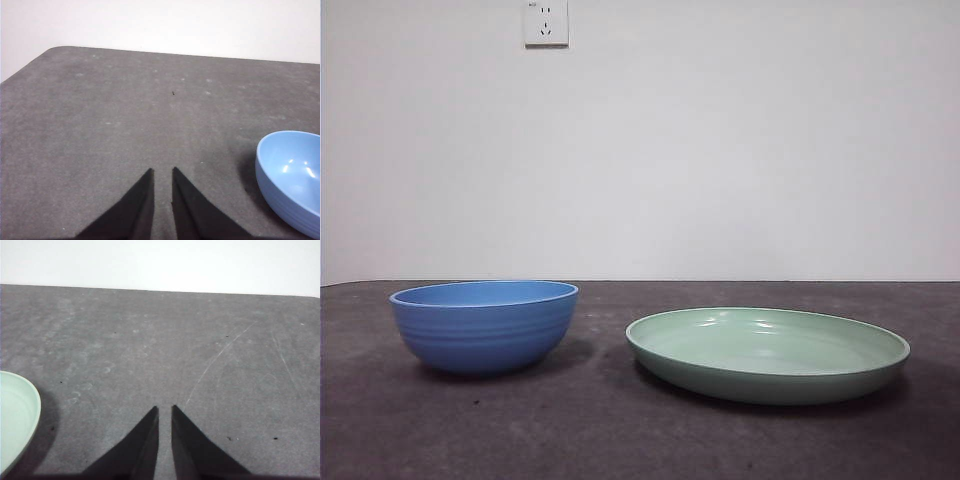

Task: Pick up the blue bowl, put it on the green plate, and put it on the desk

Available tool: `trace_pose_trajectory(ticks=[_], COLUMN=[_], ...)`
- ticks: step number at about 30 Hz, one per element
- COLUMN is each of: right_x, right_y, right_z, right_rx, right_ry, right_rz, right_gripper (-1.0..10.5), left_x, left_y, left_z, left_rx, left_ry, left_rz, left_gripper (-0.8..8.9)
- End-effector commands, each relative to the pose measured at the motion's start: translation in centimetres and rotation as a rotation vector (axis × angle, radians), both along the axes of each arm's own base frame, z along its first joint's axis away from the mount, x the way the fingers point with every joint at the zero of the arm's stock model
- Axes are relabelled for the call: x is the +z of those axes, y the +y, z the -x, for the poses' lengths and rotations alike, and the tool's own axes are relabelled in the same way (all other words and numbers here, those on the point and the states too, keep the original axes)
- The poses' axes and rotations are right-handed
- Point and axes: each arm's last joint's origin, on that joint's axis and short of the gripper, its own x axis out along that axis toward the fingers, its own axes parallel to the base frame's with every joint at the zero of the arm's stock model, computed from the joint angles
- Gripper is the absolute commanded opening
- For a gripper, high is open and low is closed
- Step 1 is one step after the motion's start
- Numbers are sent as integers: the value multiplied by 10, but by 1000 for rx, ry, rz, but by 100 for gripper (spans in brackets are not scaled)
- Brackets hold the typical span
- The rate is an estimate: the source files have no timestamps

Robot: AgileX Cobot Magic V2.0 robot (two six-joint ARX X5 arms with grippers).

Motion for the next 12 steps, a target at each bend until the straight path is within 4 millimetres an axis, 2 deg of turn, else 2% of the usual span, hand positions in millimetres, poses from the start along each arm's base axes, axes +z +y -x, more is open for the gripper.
trace_pose_trajectory(ticks=[1,2,6,12], right_x=[0,0,6,39], right_y=[0,1,3,4], right_z=[0,0,0,8], right_rx=[5,22,100,106], right_ry=[-14,-14,-58,-102], right_rz=[-42,-77,-136,-268], right_gripper=[37,37,13,10], left_x=[-7,-5,6,45], left_y=[0,0,0,0], left_z=[-1,-1,0,8], left_rx=[10,14,12,11], left_ry=[23,9,-38,-139], left_rz=[64,95,110,195], left_gripper=[29,4,7,9])
